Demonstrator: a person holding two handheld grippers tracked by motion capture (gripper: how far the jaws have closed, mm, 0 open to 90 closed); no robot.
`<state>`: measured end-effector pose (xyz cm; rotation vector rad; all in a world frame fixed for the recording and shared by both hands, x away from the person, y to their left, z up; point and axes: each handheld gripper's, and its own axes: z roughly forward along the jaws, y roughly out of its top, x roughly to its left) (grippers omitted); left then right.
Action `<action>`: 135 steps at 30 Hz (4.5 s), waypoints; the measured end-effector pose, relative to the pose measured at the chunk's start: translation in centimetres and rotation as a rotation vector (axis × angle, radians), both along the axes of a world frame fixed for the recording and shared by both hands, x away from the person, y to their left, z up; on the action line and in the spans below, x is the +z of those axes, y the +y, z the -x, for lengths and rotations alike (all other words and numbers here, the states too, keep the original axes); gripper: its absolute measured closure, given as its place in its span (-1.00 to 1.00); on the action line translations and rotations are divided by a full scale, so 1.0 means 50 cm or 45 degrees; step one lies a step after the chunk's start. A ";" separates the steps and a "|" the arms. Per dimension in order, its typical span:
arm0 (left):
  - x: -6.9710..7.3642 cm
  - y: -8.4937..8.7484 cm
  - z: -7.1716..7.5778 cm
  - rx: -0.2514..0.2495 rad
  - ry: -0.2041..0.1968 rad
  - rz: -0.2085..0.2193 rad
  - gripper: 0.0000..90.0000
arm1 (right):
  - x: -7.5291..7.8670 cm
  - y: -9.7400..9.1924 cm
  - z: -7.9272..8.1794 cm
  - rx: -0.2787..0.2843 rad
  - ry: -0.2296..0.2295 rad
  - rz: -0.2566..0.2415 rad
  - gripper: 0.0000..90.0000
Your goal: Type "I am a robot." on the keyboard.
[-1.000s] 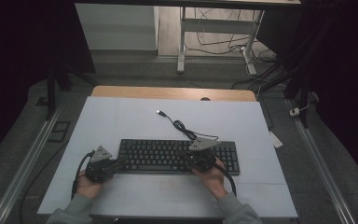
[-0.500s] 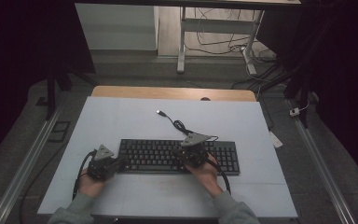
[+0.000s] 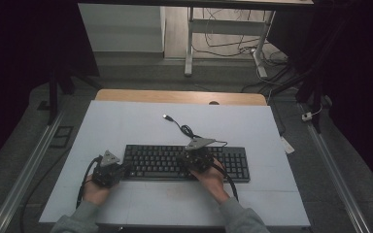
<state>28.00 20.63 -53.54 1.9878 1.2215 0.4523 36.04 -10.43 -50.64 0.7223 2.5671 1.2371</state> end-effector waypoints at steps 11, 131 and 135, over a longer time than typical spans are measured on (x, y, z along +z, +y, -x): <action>-0.001 0.001 0.000 -0.003 0.003 0.003 0.98 | -0.005 0.009 -0.008 -0.013 0.006 0.008 0.99; 0.120 -0.079 -0.028 -0.272 -0.086 -0.010 0.62 | 0.012 -0.202 0.065 -0.121 -0.022 -0.174 0.14; 0.115 -0.097 -0.042 -0.345 -0.064 -0.030 0.90 | 0.010 -0.201 0.063 -0.126 -0.019 -0.181 0.14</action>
